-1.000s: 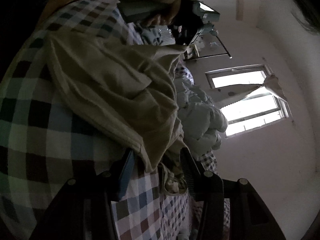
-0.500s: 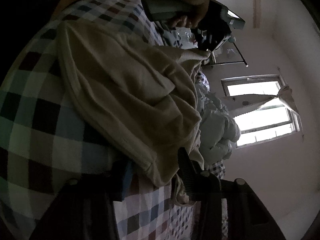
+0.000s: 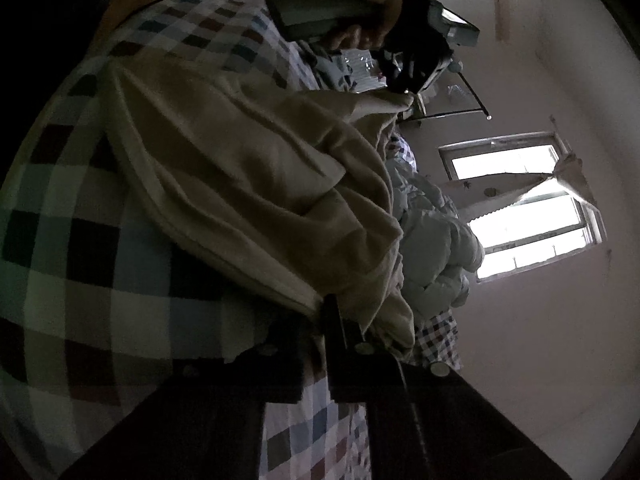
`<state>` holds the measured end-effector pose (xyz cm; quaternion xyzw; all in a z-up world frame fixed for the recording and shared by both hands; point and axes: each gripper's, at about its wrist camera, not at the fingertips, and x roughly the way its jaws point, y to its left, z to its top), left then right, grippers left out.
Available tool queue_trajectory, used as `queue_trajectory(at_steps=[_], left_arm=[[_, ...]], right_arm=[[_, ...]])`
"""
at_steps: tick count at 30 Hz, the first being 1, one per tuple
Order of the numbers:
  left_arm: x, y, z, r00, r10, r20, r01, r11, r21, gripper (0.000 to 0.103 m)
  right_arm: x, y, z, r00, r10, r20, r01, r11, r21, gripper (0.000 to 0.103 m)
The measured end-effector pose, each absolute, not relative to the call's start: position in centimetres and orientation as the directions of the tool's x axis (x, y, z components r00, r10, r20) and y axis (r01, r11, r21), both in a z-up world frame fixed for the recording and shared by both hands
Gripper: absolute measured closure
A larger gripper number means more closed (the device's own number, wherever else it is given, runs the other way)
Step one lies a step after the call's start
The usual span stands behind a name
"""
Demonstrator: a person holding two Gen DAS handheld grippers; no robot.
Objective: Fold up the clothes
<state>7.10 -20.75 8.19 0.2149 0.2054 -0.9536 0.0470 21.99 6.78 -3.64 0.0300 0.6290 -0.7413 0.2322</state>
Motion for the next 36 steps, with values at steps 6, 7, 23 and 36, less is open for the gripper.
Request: queue_trajectory(at_steps=[6,7,23,36], left_arm=[[7.2,-20.9,8.2,-0.902,0.015,-0.432,0.163,-0.913,-0.373,0.099],[7.2,-21.0,8.2,-0.901,0.019,-0.432,0.158,-0.915,-0.371,0.099],[6.7,-19.1,6.9,-0.845,0.118,-0.522,0.018,-0.968,-0.249,0.099],[6.8,-17.7,4.9,-0.774,0.154,-0.615,-0.081,-0.986,-0.145,0.059]], right_arm=[[21.1,7.1,-0.3,-0.886,-0.267,-0.379,0.449,-0.285,-0.847,0.098],[20.8,7.2,0.4,-0.886,-0.257,-0.385,0.455,-0.326,-0.829,0.098],[13.6,20.2,16.2,-0.947,-0.008,-0.321,0.086,-0.97,-0.228,0.099],[11.5,24.3,12.3,-0.911,0.05,-0.41,0.021,-0.986,-0.167,0.099]])
